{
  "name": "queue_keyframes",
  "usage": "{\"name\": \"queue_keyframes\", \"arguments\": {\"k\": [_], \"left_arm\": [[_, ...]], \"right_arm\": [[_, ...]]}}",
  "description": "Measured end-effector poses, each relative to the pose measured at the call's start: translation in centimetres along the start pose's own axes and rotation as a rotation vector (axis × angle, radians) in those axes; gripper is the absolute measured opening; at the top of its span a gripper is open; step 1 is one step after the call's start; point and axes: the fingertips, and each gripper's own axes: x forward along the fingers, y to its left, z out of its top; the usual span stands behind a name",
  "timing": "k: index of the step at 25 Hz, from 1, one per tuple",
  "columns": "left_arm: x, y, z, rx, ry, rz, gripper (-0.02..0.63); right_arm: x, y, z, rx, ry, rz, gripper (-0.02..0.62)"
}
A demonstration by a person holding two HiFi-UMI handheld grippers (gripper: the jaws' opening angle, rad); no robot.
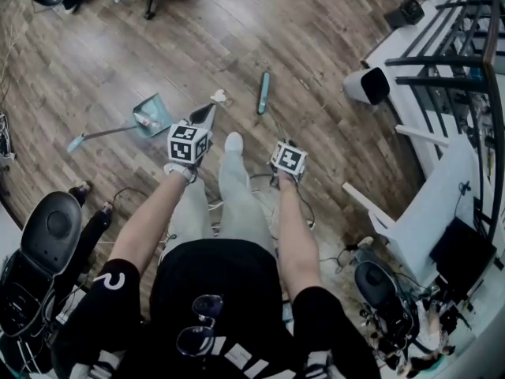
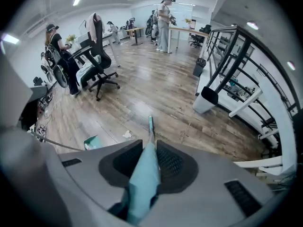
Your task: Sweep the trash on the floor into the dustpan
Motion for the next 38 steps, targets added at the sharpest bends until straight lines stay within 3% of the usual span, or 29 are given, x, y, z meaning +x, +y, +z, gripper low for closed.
{"name": "queue_keyframes", "arguments": {"k": [7, 12, 17, 22, 31, 38], "left_arm": [[-1.7, 2.3, -0.9, -0.031, -0.009, 0.039, -0.002], [-4.5, 5.5, -1.6, -0.064, -0.025, 0.082, -0.002], [-8.0, 9.2, -2.7, -0.095, -0.043, 0.129, -0.002], [-12.5, 13.3, -4.6, -0.142, -0.064, 0.190, -0.002], [-21.8, 21.2, -8.2, -0.227, -0.105, 0.306, -0.002], [-29.1, 27.2, -11.1, -0.278, -0.143, 0.381, -0.002]], "right_arm": [[0.2, 0.7, -0.4, -0.064, 0.027, -0.045, 0.086], [0.7, 4.8, -0.6, -0.093, 0.022, 0.010, 0.084], [0.5, 8.1, -3.0, -0.105, 0.096, -0.035, 0.084], [1.4, 14.2, -3.0, -0.165, 0.026, 0.031, 0.084], [2.0, 25.5, -4.6, -0.268, 0.014, 0.096, 0.085], [2.6, 34.5, -8.3, -0.313, 0.053, 0.140, 0.086]]}}
